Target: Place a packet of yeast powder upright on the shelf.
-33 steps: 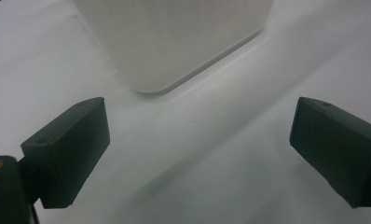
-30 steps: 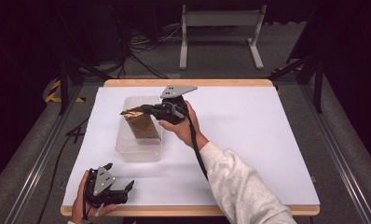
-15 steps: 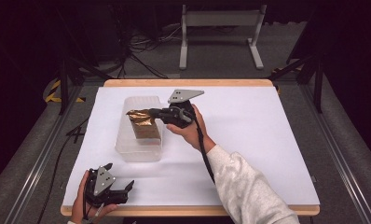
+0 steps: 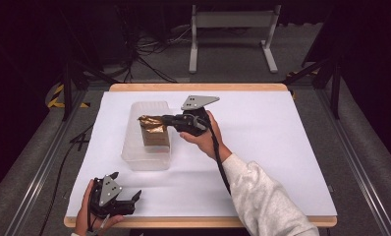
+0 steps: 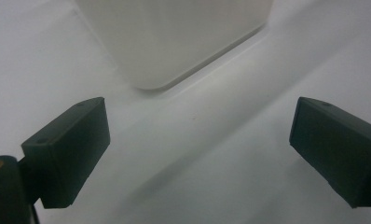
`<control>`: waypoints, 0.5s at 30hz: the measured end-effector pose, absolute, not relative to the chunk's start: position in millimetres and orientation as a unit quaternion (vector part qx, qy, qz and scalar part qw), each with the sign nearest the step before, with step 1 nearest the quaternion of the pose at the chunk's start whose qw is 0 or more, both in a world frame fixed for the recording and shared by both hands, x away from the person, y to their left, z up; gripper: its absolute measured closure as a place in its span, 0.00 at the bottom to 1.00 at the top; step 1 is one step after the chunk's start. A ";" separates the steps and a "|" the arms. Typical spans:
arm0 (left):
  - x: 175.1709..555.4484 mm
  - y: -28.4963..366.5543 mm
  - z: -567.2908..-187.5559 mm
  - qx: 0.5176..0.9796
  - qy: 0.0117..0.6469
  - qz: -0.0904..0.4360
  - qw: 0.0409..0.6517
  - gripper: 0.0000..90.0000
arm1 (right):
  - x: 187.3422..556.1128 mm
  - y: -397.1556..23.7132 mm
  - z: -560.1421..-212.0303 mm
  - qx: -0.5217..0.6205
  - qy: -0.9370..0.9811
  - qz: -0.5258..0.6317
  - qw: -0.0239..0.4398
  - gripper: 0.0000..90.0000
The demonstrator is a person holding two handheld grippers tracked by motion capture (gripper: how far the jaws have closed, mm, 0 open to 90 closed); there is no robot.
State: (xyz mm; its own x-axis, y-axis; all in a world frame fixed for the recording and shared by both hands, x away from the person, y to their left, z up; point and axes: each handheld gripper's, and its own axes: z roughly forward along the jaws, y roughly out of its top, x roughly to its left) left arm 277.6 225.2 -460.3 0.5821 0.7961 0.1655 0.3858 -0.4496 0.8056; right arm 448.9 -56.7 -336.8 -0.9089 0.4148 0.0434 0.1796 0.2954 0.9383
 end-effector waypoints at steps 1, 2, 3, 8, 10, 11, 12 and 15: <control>277.5 225.1 -460.3 0.806 0.367 0.273 0.375 0.06 | 448.5 -57.1 -336.4 0.186 0.800 0.561 0.108 0.95; 277.5 224.9 -460.4 0.806 0.366 0.274 0.376 0.06 | 448.0 -58.0 -335.4 0.184 0.803 0.555 0.112 0.91; 277.4 224.9 -460.4 0.806 0.366 0.274 0.375 0.06 | 447.8 -58.4 -335.1 0.185 0.805 0.551 0.116 0.89; 277.2 225.1 -460.3 0.806 0.366 0.274 0.375 0.06 | 448.0 -61.3 -333.5 0.188 0.812 0.538 0.126 0.84; 277.4 224.9 -460.3 0.807 0.366 0.274 0.374 0.06 | 447.7 -63.0 -332.0 0.187 0.814 0.535 0.129 0.84; 277.4 224.9 -460.3 0.807 0.366 0.274 0.374 0.06 | 447.7 -63.0 -332.0 0.187 0.814 0.535 0.129 0.84; 277.3 225.1 -460.3 0.806 0.366 0.274 0.375 0.06 | 446.9 -63.9 -330.9 0.185 0.817 0.531 0.131 0.83; 277.3 225.2 -460.2 0.806 0.366 0.275 0.374 0.06 | 446.2 -64.5 -329.9 0.183 0.819 0.527 0.133 0.80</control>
State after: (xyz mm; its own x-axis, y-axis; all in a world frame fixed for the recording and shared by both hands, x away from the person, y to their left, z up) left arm 277.3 225.2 -460.2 0.5806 0.7966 0.1686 0.3853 -0.4512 0.8049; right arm 446.2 -64.5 -329.9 -0.8972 0.4410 -0.0252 0.1598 0.3772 0.9122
